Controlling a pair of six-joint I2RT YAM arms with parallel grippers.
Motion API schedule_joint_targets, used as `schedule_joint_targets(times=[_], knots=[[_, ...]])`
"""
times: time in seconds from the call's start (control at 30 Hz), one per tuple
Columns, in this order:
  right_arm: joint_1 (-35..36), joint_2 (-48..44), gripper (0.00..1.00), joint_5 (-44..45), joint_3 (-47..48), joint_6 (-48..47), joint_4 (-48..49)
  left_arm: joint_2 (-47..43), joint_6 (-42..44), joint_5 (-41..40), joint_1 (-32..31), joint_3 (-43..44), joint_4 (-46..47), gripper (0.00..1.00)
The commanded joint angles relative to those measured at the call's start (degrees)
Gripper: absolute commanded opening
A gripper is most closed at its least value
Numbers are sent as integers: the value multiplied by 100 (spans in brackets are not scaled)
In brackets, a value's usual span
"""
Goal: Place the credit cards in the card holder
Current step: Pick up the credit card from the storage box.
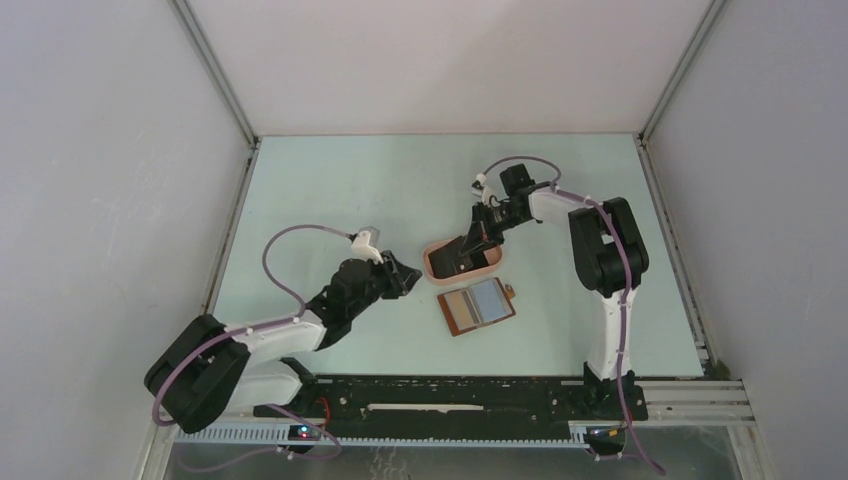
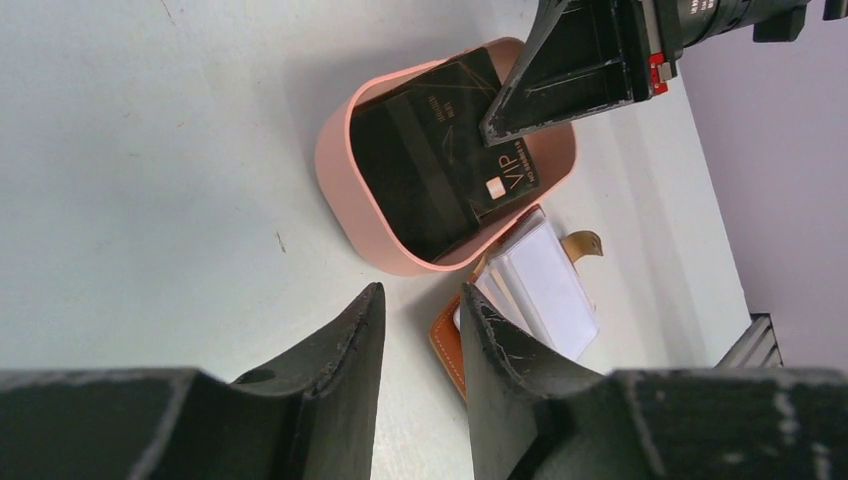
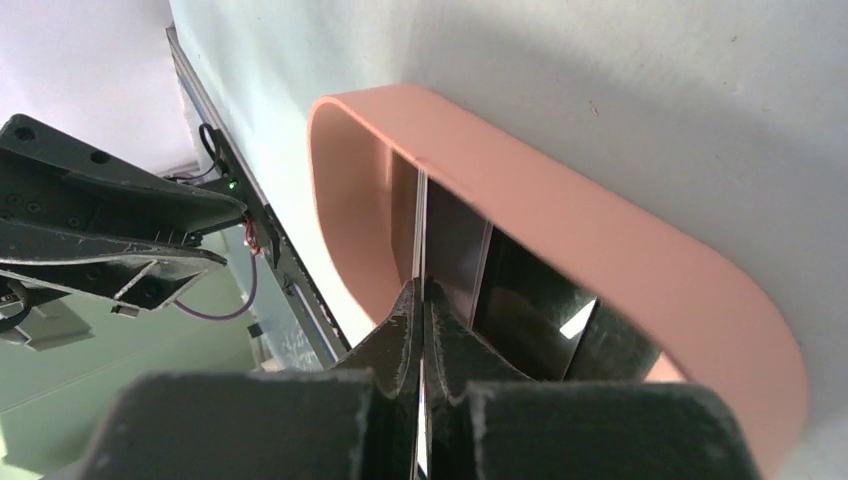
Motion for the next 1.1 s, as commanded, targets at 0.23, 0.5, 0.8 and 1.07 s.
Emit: schedule_joint_targets(times=[0.23,0.5,0.8,1.07], knots=[[-248,-925,0,104,-13,-815,-304,-958,-60,-78,43,-351,-75,39],[-277,-1639,0,-284,-45,-1861,-883,-1866,-203,61,42,-570,-74,42],[-257,-2899,0,-729,-949,-2652,-1074,-2397,-649,518,50,-977,623,49],[-259,-3616,0,-981,-1667,-2977,-1050,-2249,-951,1002,-32,-1224,1404,49]])
